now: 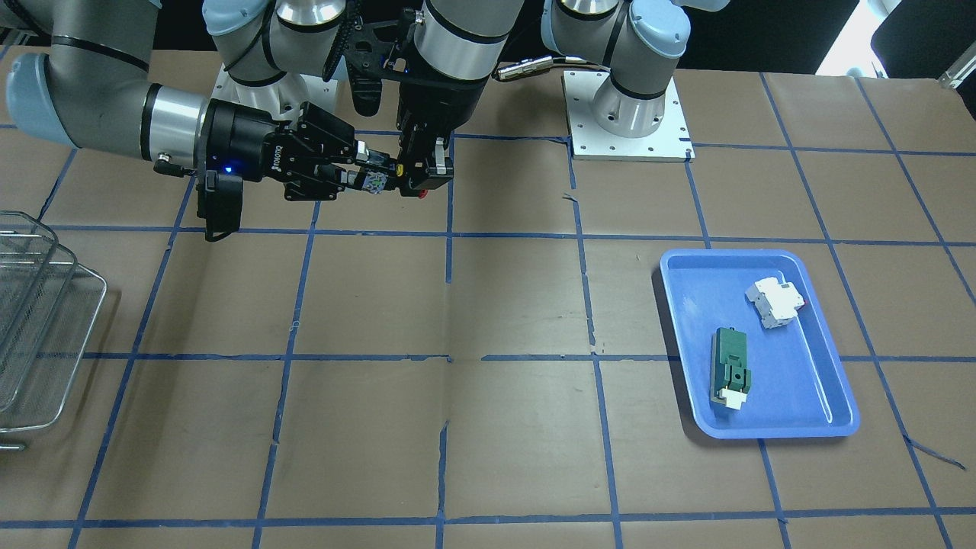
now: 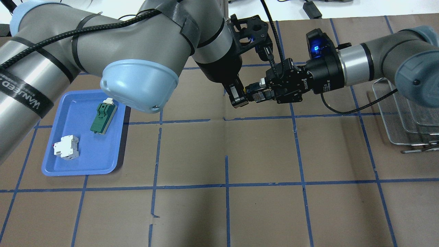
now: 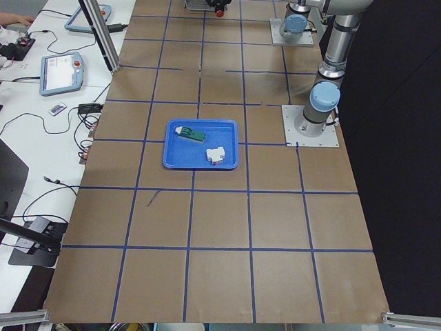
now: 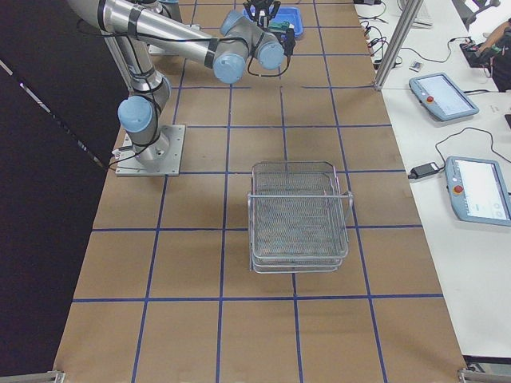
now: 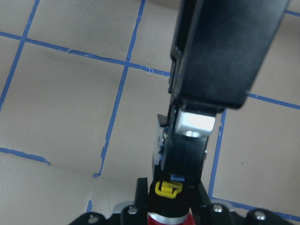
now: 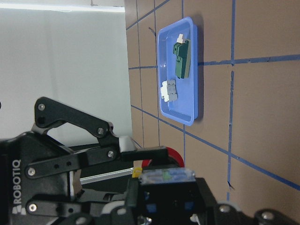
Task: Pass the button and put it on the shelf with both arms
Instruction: 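Open the left gripper and pull back while the right gripper carries the button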
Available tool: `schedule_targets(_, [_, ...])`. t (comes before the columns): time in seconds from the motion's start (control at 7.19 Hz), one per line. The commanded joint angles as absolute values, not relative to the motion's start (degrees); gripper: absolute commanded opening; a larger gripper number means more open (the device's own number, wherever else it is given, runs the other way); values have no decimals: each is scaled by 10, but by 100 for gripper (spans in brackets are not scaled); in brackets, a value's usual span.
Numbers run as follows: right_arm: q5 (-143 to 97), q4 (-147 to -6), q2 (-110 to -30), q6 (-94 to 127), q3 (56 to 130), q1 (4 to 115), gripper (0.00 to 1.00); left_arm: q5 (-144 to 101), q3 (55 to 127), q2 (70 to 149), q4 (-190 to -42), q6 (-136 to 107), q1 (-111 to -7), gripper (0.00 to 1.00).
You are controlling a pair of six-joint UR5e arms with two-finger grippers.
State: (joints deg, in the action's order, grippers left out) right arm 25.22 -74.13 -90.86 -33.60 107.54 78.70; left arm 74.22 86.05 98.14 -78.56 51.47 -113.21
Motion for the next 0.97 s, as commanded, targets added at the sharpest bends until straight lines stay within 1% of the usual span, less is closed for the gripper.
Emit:
schedule_targets(0.0, [252,-742,-909,-336,1074,786,17,742,862,981,-786,502,-1132,81])
schedule_targets(0.14, [252,-742,-909,-336,1074,786,17,742,861,981,-786,494,-1132,92])
schedule_targets(0.42, [255,-746,-910,-336,1071,786,17,742,860,977,-787,487,-1132,92])
schedule_targets(0.56, [282,-787,-911,-332,1064,779,18,742,860,976,-787,488,-1129,92])
schedule_targets(0.83, [463,-807,-912,-309,1001,755,17,744,862,961,-802,499,-1090,92])
